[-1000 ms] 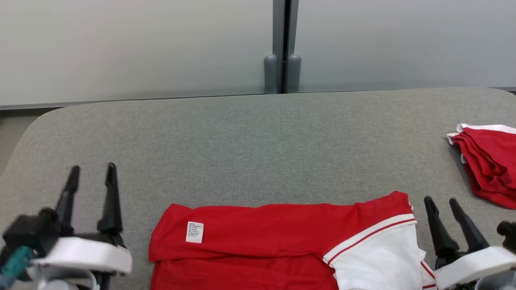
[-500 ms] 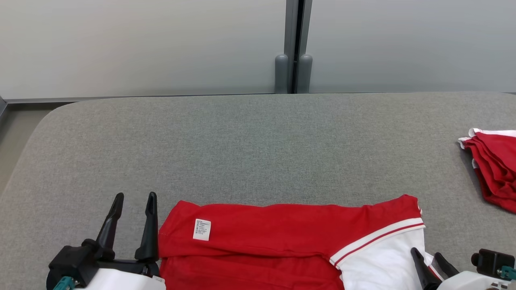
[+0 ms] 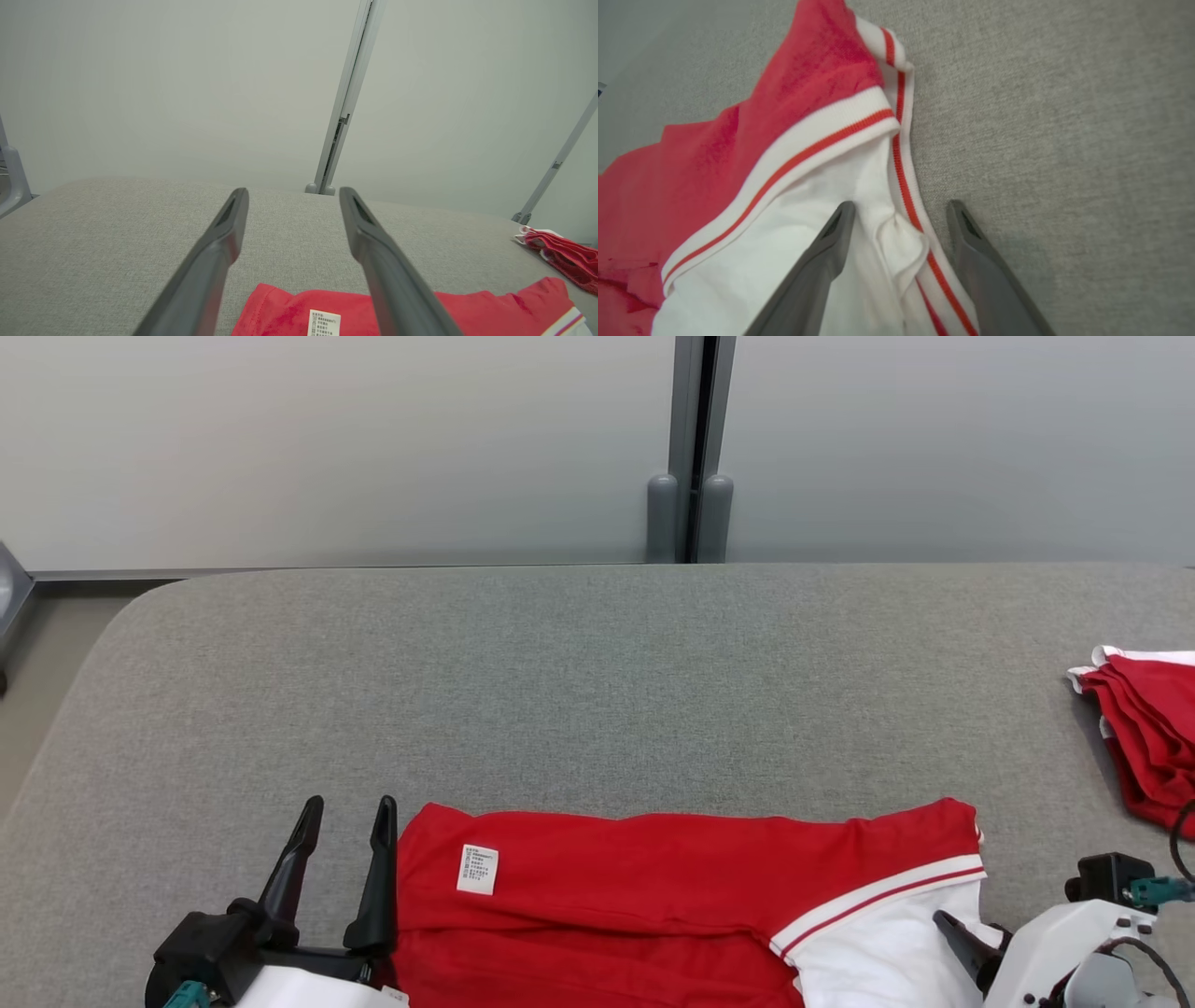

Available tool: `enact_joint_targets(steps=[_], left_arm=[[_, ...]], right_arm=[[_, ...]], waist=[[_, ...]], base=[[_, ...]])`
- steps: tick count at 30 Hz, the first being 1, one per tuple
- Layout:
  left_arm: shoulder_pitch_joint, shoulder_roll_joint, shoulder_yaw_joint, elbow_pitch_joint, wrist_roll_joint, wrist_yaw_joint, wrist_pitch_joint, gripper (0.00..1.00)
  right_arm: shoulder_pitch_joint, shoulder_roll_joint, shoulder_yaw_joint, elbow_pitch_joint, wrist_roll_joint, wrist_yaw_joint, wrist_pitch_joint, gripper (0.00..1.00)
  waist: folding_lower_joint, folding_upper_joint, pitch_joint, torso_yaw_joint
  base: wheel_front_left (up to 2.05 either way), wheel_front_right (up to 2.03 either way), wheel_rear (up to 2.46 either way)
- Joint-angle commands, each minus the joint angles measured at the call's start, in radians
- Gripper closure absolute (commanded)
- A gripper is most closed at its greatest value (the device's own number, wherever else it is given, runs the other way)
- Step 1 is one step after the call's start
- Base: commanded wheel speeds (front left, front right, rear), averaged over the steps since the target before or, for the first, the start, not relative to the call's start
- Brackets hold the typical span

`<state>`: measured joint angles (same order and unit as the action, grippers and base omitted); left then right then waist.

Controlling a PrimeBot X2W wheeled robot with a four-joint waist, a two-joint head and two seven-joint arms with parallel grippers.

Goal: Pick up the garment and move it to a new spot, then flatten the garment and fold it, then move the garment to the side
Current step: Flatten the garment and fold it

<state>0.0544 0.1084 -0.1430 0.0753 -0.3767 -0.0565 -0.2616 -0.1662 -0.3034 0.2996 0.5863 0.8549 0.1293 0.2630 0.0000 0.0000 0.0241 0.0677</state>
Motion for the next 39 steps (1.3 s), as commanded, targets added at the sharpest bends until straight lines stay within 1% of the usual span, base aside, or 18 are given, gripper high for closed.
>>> enact_joint_targets(steps=[1, 2, 3, 5, 10, 11, 12, 13, 18, 24, 29, 33, 39], left_arm=[[0.002, -0.003, 0.01, 0.003, 0.008, -0.009, -0.004, 0.0], [0.004, -0.006, 0.013, 0.005, 0.011, -0.015, -0.004, 0.0], [0.007, -0.009, 0.016, 0.007, 0.016, -0.016, -0.004, 0.0], [0.011, -0.013, 0.024, 0.008, 0.02, -0.023, -0.004, 0.0], [0.015, -0.022, 0.045, 0.007, 0.035, -0.033, -0.004, 0.0], [0.015, -0.022, 0.045, 0.007, 0.035, -0.033, -0.004, 0.0], [0.018, -0.024, 0.05, 0.006, 0.037, -0.034, -0.004, 0.0], [0.02, -0.03, 0.052, 0.006, 0.042, -0.039, -0.004, 0.0], [0.028, -0.039, 0.057, 0.015, 0.048, -0.047, -0.004, 0.0], [0.027, -0.041, 0.066, 0.012, 0.06, -0.056, -0.004, 0.0], [0.033, -0.041, 0.084, 0.012, 0.067, -0.059, -0.004, 0.0], [0.029, -0.038, 0.108, 0.014, 0.075, -0.062, -0.004, 0.0], [0.019, -0.037, 0.125, 0.034, 0.083, -0.065, -0.004, 0.0]], right_arm=[[0.013, 0.023, 0.029, 0.011, 0.012, 0.003, 0.039, 0.03], [0.009, 0.023, 0.032, 0.007, 0.018, 0.003, 0.048, 0.16], [0.006, 0.022, 0.035, 0.001, 0.026, 0.003, 0.054, 1.0], [-0.001, 0.017, 0.039, -0.017, 0.038, 0.003, 0.055, 1.0], [-0.016, -0.027, 0.018, -0.055, 0.057, 0.002, 0.004, 1.0], [-0.016, -0.027, 0.018, -0.055, 0.057, 0.002, 0.004, 1.0], [-0.017, -0.039, 0.015, -0.062, 0.063, 0.002, -0.001, 1.0], [-0.02, -0.069, 0.01, -0.072, 0.067, 0.002, 0.001, 1.0], [-0.034, -0.14, -0.02, -0.077, 0.075, 0.002, 0.01, 1.0], [-0.051, -0.2, -0.067, -0.07, 0.028, 0.002, 0.018, 1.0], [-0.031, -0.195, -0.102, -0.148, 0.019, 0.002, 0.036, 1.0], [-0.001, -0.191, -0.108, -0.272, -0.019, 0.002, 0.047, 1.0], [0.052, -0.135, -0.088, -0.481, -0.061, 0.002, 0.105, 1.0]], waist=[[0.0, 0.0, -0.004, 0.004], [0.0, 0.0, -0.005, 0.006], [0.0, 0.0, -0.006, 0.008], [0.0, 0.0, -0.005, 0.012], [0.0, 0.0, -0.002, 0.011], [0.0, 0.0, -0.002, 0.011], [0.0, 0.0, -0.003, 0.007], [0.0, 0.0, -0.003, -0.001], [0.0, 0.0, -0.018, -0.03], [0.0, 0.0, -0.028, -0.055], [0.0, 0.0, -0.035, -0.055], [0.0, 0.0, -0.038, -0.038], [0.0, 0.0, -0.043, 0.013]], base=[[0.0, 0.0, 0.0], [0.0, 0.0, 0.0], [0.0, 0.0, 0.0], [0.0, 0.0, 0.0], [0.0, 0.0, 0.0], [0.0, 0.0, 0.0], [0.0, 0.0, 0.0], [0.0, 0.0, 0.0], [0.0, 0.0, 0.0], [0.0, 0.0, 0.0], [0.0, 0.0, 0.0], [0.0, 0.0, 0.0], [0.0, 0.0, 0.0]])
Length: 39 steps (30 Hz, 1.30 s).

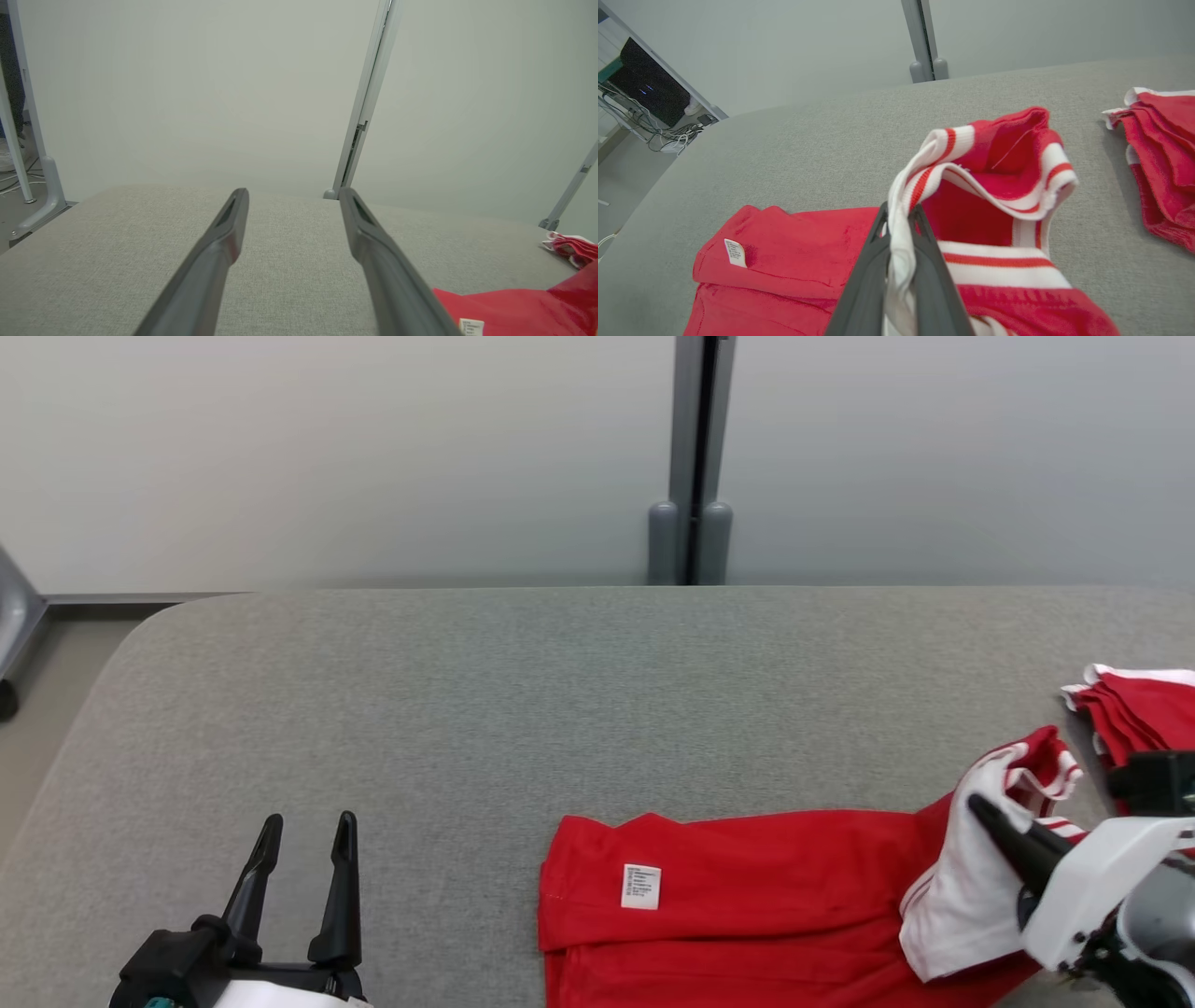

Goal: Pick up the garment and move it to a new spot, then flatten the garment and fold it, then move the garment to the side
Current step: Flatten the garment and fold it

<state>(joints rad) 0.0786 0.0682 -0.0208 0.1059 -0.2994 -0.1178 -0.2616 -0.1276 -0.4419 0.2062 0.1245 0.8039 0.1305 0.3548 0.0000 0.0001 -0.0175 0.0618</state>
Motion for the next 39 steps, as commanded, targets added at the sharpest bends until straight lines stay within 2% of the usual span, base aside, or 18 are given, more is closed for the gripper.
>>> enact_joint_targets(steps=[1, 6, 14, 27, 28, 29, 30, 31, 32, 35, 39], left_arm=[[-0.009, 0.003, 0.002, 0.007, 0.008, -0.004, -0.004, 0.0], [-0.032, 0.0, 0.006, 0.031, 0.007, -0.004, -0.004, 0.0], [-0.082, 0.004, -0.023, 0.072, 0.012, -0.01, -0.004, 0.0], [-0.112, 0.001, -0.048, 0.113, -0.003, -0.013, -0.004, 0.0], [-0.112, 0.001, -0.047, 0.115, -0.004, -0.013, -0.004, 0.0], [-0.111, 0.001, -0.047, 0.118, -0.004, -0.013, -0.004, 0.0], [-0.11, 0.001, -0.047, 0.121, -0.005, -0.013, -0.004, 0.0], [-0.11, 0.002, -0.048, 0.123, -0.006, -0.014, -0.004, 0.0], [-0.109, 0.002, -0.046, 0.124, -0.007, -0.014, -0.004, 0.0], [-0.103, 0.003, -0.037, 0.127, -0.008, -0.014, -0.004, 0.0], [-0.092, 0.002, -0.023, 0.126, -0.01, -0.014, -0.004, 0.0]], right_arm=[[0.02, 0.014, 0.017, -0.046, -0.019, 0.001, 0.027, 1.0], [0.023, 0.083, 0.084, -0.115, -0.041, 0.001, 0.095, 1.0], [-0.019, 0.179, 0.181, -0.084, -0.033, 0.001, 0.128, 1.0], [-0.088, 0.247, 0.298, 0.058, 0.005, 0.001, 0.09, 1.0], [-0.091, 0.253, 0.306, 0.075, 0.009, 0.001, 0.08, 0.87], [-0.091, 0.259, 0.313, 0.09, 0.019, 0.001, 0.072, 0.59], [-0.092, 0.265, 0.321, 0.106, 0.03, 0.001, 0.065, 0.24], [-0.094, 0.268, 0.33, 0.116, 0.04, 0.001, 0.06, 0.24], [-0.098, 0.271, 0.338, 0.124, 0.054, 0.001, 0.052, 0.0], [-0.111, 0.274, 0.358, 0.106, 0.104, 0.001, 0.028, 0.0], [-0.126, 0.227, 0.387, 0.021, 0.162, 0.001, -0.016, 0.0]], waist=[[0.0, -0.0001, -0.001, 0.031], [0.0, -0.0001, 0.002, 0.095], [0.0, -0.0001, 0.009, 0.194], [0.0, -0.0001, 0.018, 0.246], [0.0, -0.0001, 0.017, 0.245], [0.0, -0.0001, 0.015, 0.244], [0.0, -0.0001, 0.014, 0.242], [0.0, -0.0001, 0.013, 0.239], [0.0, -0.0001, 0.011, 0.234], [0.0, -0.0001, 0.006, 0.212], [0.0, -0.0001, -0.006, 0.176]], base=[[0.0, 0.0, 0.0], [0.0, 0.0, 0.0], [0.0, 0.0, 0.0], [0.0, 0.0, 0.0], [0.0, 0.0, 0.0], [0.0, 0.0, 0.0], [0.0, 0.0, 0.0], [0.0, 0.0, 0.0], [0.0, 0.0, 0.0], [0.0, 0.0, 0.0], [0.0, 0.0, 0.0]])
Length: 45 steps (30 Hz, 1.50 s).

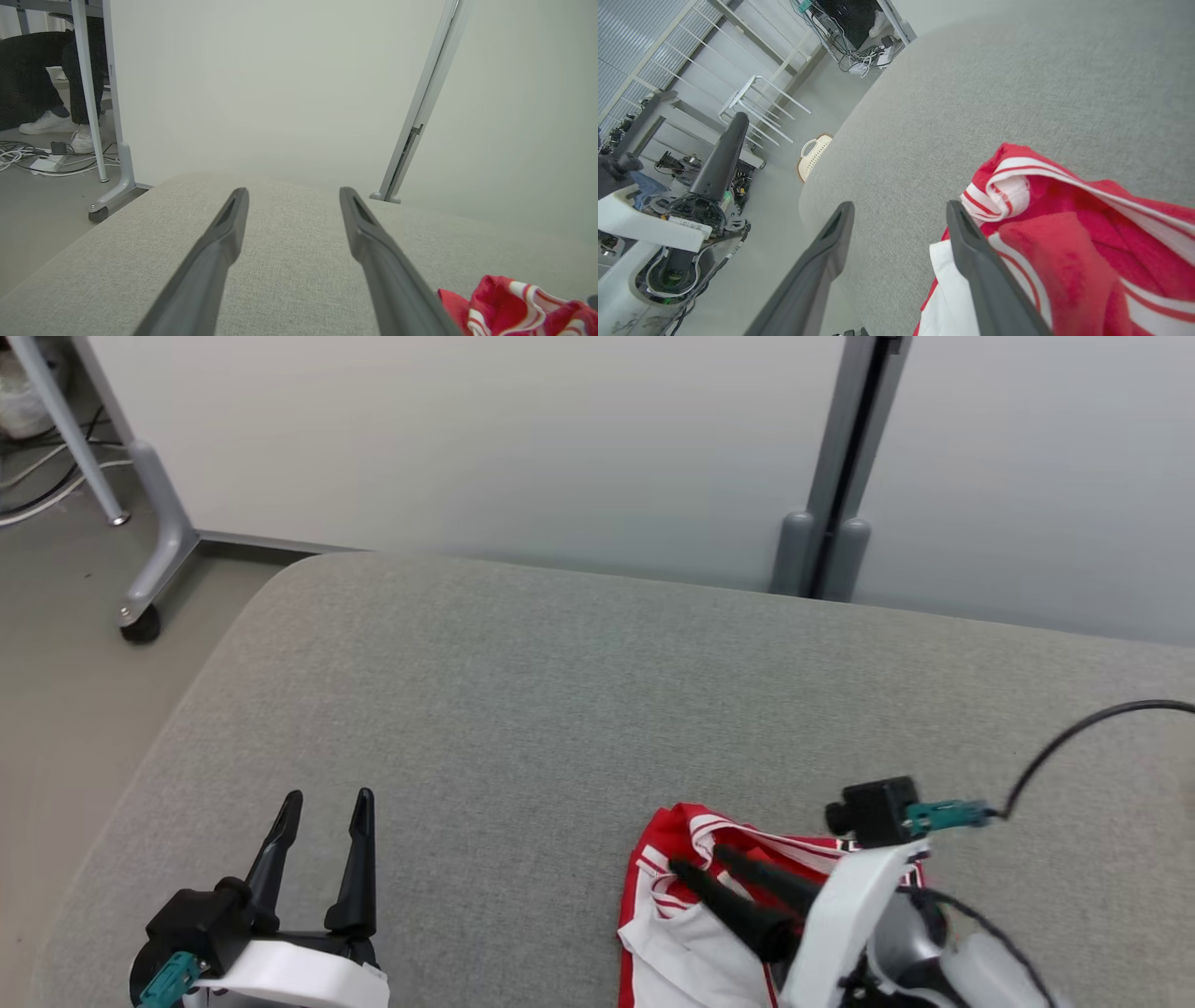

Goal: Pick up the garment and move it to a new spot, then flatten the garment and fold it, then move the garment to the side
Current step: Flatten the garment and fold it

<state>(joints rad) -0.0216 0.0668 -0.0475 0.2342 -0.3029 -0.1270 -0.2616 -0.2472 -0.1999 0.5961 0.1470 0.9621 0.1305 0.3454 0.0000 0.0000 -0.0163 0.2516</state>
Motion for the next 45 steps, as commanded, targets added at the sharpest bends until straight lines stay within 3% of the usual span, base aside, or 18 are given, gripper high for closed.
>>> enact_joint_targets(steps=[1, 5, 10, 14, 19, 20, 21, 22, 23, 24, 31, 38, 45], left_arm=[[0.01, 0.003, 0.008, -0.005, -0.006, -0.005, -0.004, 0.0], [0.014, 0.0, 0.021, -0.025, -0.002, -0.005, -0.004, 0.0], [0.034, -0.005, 0.024, -0.051, 0.004, -0.004, -0.004, 0.0], [0.039, -0.007, 0.021, -0.062, 0.006, -0.005, -0.004, 0.0], [0.033, -0.01, 0.01, -0.062, 0.009, -0.004, -0.004, 0.0], [0.031, -0.01, 0.008, -0.059, 0.011, -0.004, -0.004, 0.0], [0.031, -0.01, 0.008, -0.059, 0.011, -0.004, -0.004, 0.0], [0.028, -0.01, 0.005, -0.057, 0.012, -0.004, -0.004, 0.0], [0.026, -0.01, 0.004, -0.056, 0.014, -0.004, -0.004, 0.0], [0.024, -0.01, 0.004, -0.054, 0.014, -0.004, -0.004, 0.0], [0.019, -0.005, -0.002, -0.038, 0.011, -0.004, -0.004, 0.0], [0.011, -0.004, 0.002, -0.033, 0.003, -0.005, -0.004, 0.0], [0.011, -0.005, 0.0, -0.03, 0.0, -0.005, -0.004, 0.0]], right_arm=[[-0.009, -0.04, -0.001, -0.022, 0.005, 0.001, -0.02, 0.0], [-0.014, -0.121, -0.055, -0.092, -0.004, 0.001, -0.113, 0.0], [0.027, -0.198, -0.203, -0.044, -0.098, 0.001, -0.243, 0.0], [0.054, -0.184, -0.296, 0.04, -0.19, 0.001, -0.286, 0.0], [0.05, -0.132, -0.319, 0.113, -0.265, 0.001, -0.271, 0.0], [0.047, -0.121, -0.317, 0.129, -0.276, 0.001, -0.259, 0.11], [0.047, -0.121, -0.317, 0.129, -0.276, 0.001, -0.259, 0.11], [0.043, -0.114, -0.314, 0.148, -0.291, 0.001, -0.25, 0.43], [0.038, -0.105, -0.31, 0.166, -0.301, 0.001, -0.238, 0.61], [0.035, -0.096, -0.303, 0.187, -0.31, 0.001, -0.222, 1.0], [0.041, -0.02, -0.198, 0.31, -0.293, 0.001, -0.117, 1.0], [0.02, 0.035, -0.062, 0.332, -0.237, 0.001, -0.133, 1.0], [-0.001, 0.038, 0.106, 0.324, -0.166, 0.001, -0.145, 1.0]], waist=[[0.0, 0.0, -0.01, -0.022], [0.0, 0.0, -0.015, -0.055], [0.0, 0.0, -0.017, -0.08], [0.0, 0.0, -0.014, -0.087], [0.0, 0.0, -0.01, -0.083], [0.0, 0.0, -0.01, -0.079], [0.0, 0.0, -0.01, -0.079], [0.0, 0.0, -0.01, -0.074], [0.0, 0.0, -0.01, -0.069], [0.0, 0.0, -0.009, -0.063], [0.0, 0.0, -0.009, -0.004], [0.0, 0.0, 0.006, 0.033], [0.0, 0.0, 0.006, 0.053]], base=[[0.0, 0.0, 0.0], [0.0, 0.0, 0.0], [0.0, 0.0, 0.0], [0.0, 0.0, 0.0], [0.0, 0.0, 0.0], [0.0, 0.0, 0.0], [0.0, 0.0, 0.0], [0.0, 0.0, 0.0], [0.0, 0.0, 0.0], [0.0, 0.0, 0.0], [0.0, 0.0, 0.0], [0.0, 0.0, 0.0], [0.0, 0.0, 0.0]])
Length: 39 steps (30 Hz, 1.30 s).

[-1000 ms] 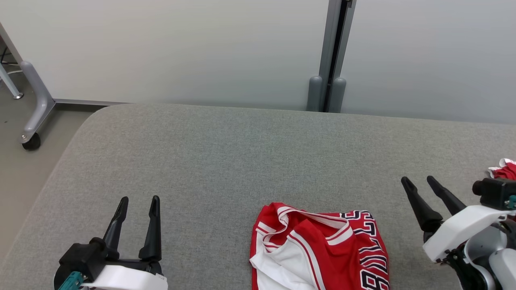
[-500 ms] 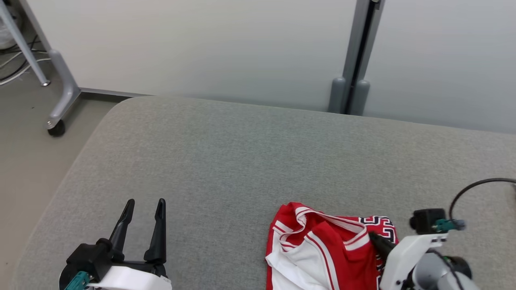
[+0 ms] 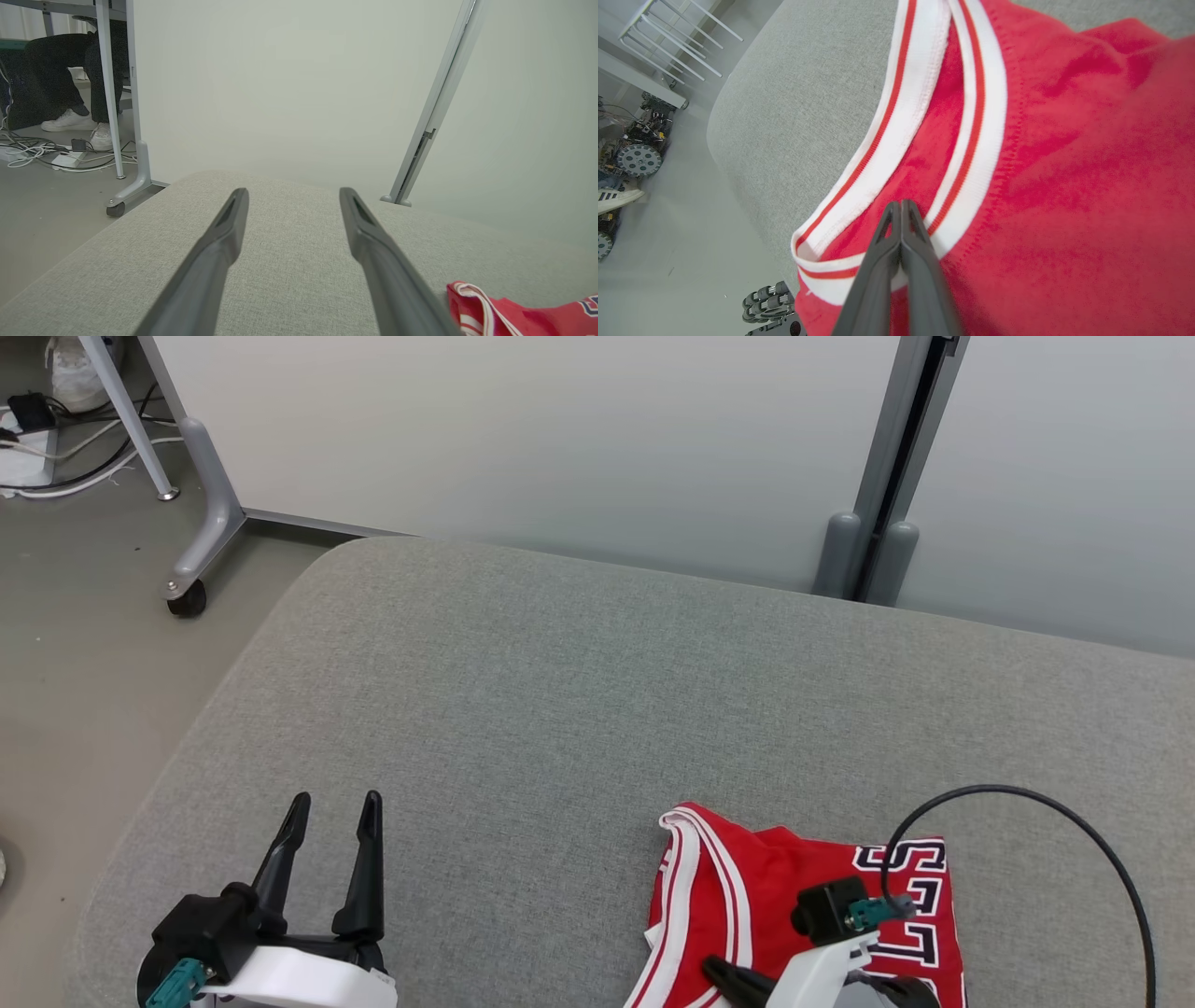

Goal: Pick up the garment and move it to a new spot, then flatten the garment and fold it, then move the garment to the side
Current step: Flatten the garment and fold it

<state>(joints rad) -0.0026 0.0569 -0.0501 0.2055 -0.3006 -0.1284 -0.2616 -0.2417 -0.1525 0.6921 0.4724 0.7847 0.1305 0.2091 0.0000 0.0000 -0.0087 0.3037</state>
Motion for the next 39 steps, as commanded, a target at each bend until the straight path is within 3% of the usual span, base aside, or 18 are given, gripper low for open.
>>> enact_joint_targets(steps=[1, 6, 11, 12, 14, 15, 23, 30, 39], left_arm=[[-0.006, 0.005, 0.004, -0.001, -0.001, -0.003, -0.004, 0.0], [0.009, 0.003, 0.015, -0.007, 0.001, -0.003, -0.004, 0.0], [0.012, 0.003, 0.03, -0.024, 0.01, -0.003, -0.004, 0.0], [0.014, 0.003, 0.034, -0.028, 0.011, -0.002, -0.004, 0.0], [0.017, 0.003, 0.042, -0.039, 0.014, -0.002, -0.004, 0.0], [0.019, 0.003, 0.046, -0.043, 0.015, -0.002, -0.004, 0.0], [0.039, 0.0, 0.062, -0.077, 0.022, 0.006, -0.004, 0.0], [0.052, -0.002, 0.086, -0.099, 0.013, 0.01, -0.004, 0.0], [0.085, -0.004, 0.103, -0.124, 0.022, 0.025, -0.004, 0.0]], right_arm=[[-0.011, -0.02, 0.026, -0.003, 0.019, 0.001, -0.014, 1.0], [-0.032, -0.054, 0.087, -0.046, 0.062, 0.001, -0.083, 1.0], [-0.069, -0.114, 0.053, -0.093, 0.071, 0.001, -0.204, 1.0], [-0.075, -0.128, 0.043, -0.103, 0.06, 0.001, -0.228, 0.92], [-0.086, -0.158, 0.007, -0.123, 0.039, 0.001, -0.278, 0.55], [-0.091, -0.173, -0.01, -0.131, 0.023, 0.001, -0.3, 0.0], [-0.061, -0.218, -0.215, -0.2, -0.102, 0.001, -0.429, 0.0], [0.055, -0.163, -0.424, -0.291, -0.256, 0.001, -0.467, 0.0], [0.213, -0.075, -0.557, -0.345, -0.384, 0.001, -0.475, 0.0]], waist=[[0.0, 0.0, -0.003, 0.001], [0.0, 0.0, -0.011, -0.025], [0.0, 0.0, -0.022, -0.073], [0.0, 0.0, -0.023, -0.083], [0.0, 0.0, -0.026, -0.104], [0.0, 0.0, -0.028, -0.114], [0.0, 0.0, -0.033, -0.178], [0.0, 0.0, -0.035, -0.227], [0.0, 0.0, -0.04, -0.261]], base=[[0.0, 0.0, 0.0], [0.0, 0.0, 0.0], [0.0, 0.0, 0.0], [0.0, 0.0, 0.0], [0.0, 0.0, 0.0], [0.0, 0.0, 0.0], [0.0, 0.0, 0.0], [0.0, 0.0, 0.0], [0.0, 0.0, 0.0]])
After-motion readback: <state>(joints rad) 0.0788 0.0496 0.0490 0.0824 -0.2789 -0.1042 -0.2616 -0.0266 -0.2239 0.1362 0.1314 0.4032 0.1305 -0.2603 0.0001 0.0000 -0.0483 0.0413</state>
